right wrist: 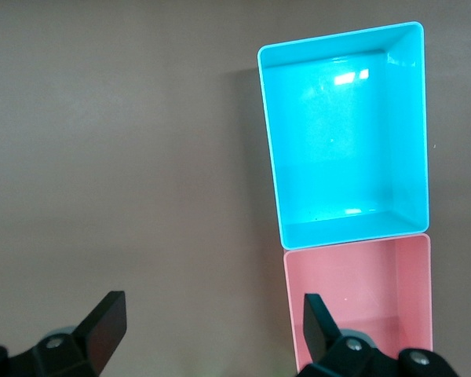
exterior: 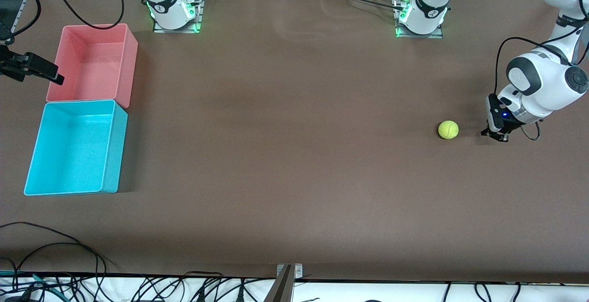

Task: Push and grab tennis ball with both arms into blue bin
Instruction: 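Push the tennis ball with the left gripper toward the blue bin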

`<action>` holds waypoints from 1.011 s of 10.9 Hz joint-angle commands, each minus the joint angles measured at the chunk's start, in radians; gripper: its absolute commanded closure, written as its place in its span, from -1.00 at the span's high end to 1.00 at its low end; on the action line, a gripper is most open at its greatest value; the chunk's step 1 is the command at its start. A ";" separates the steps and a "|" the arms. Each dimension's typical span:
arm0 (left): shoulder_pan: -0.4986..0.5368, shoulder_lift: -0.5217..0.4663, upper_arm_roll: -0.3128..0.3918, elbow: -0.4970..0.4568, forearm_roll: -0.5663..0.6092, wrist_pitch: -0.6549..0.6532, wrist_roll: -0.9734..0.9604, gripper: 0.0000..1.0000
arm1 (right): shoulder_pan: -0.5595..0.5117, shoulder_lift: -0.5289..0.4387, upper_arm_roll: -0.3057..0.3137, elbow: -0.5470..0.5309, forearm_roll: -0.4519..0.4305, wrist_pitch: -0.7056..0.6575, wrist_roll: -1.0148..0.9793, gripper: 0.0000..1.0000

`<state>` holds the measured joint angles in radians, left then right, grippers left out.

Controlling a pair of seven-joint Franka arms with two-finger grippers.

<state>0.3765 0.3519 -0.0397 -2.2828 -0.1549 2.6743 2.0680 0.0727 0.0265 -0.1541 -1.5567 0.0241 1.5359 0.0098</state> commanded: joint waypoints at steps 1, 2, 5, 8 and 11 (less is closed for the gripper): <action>0.009 -0.002 0.000 -0.021 0.026 0.036 -0.014 -1.00 | 0.002 0.004 0.001 0.017 -0.007 -0.005 0.013 1.00; 0.016 -0.002 0.001 -0.024 0.031 0.035 0.004 -1.00 | 0.002 0.004 0.001 0.020 -0.007 -0.005 0.013 1.00; 0.044 -0.008 0.000 -0.049 0.067 0.038 0.000 -1.00 | 0.002 0.004 0.001 0.020 -0.007 -0.005 0.013 1.00; 0.024 -0.040 -0.072 -0.133 0.067 0.082 -0.125 -1.00 | 0.002 0.004 0.001 0.017 -0.007 -0.005 0.013 1.00; 0.000 -0.071 -0.260 -0.173 0.069 0.090 -0.410 -1.00 | 0.002 0.004 0.002 0.017 -0.007 -0.008 0.013 1.00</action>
<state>0.4050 0.3467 -0.1923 -2.4029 -0.1108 2.7533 1.8539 0.0731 0.0267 -0.1537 -1.5567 0.0241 1.5362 0.0098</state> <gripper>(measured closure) 0.991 0.000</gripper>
